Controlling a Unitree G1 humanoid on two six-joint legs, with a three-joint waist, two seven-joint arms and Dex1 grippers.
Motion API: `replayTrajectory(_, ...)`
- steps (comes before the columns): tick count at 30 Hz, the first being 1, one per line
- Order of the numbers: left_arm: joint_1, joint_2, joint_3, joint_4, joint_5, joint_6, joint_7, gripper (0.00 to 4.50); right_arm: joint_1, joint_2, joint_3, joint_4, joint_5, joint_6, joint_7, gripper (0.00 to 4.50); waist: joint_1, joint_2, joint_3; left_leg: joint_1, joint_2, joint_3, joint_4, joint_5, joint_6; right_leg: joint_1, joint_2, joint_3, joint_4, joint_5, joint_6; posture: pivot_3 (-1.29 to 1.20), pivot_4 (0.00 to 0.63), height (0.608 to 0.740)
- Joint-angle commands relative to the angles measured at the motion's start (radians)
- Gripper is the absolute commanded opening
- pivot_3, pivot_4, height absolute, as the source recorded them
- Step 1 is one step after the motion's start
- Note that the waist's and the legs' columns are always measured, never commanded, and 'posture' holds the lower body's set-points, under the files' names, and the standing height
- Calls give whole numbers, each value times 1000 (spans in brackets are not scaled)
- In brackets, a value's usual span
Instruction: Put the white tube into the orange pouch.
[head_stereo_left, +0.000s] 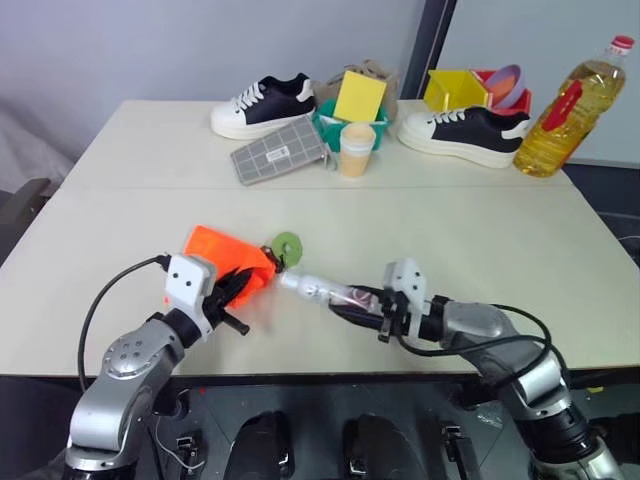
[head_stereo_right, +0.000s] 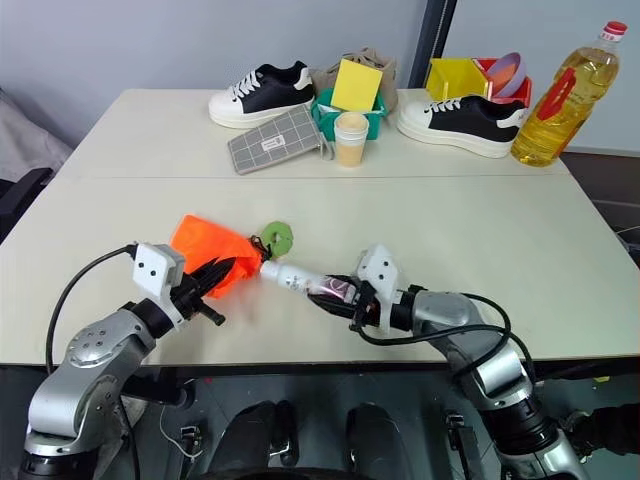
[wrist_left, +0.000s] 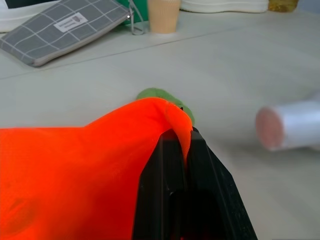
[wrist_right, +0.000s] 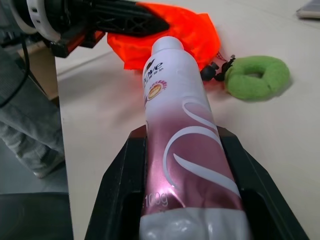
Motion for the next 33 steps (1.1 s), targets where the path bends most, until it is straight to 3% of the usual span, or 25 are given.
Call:
replayTrajectory(1,0,13,7,-65,-32,0,-8,0,-57,49,46,40,-55,-30,-18,1001,-2,0,0,0,0,0,0,0,0,0,0,0,0,0,0,0,150,740)
replayTrajectory(33,-54,60,-150,-152,-164,103,-77,0,-403,373,218,428,-242,-24,17,1001,-5,0,0,-1,0,1,2,-1,1,0,0,0,0,1,3,0,150,740)
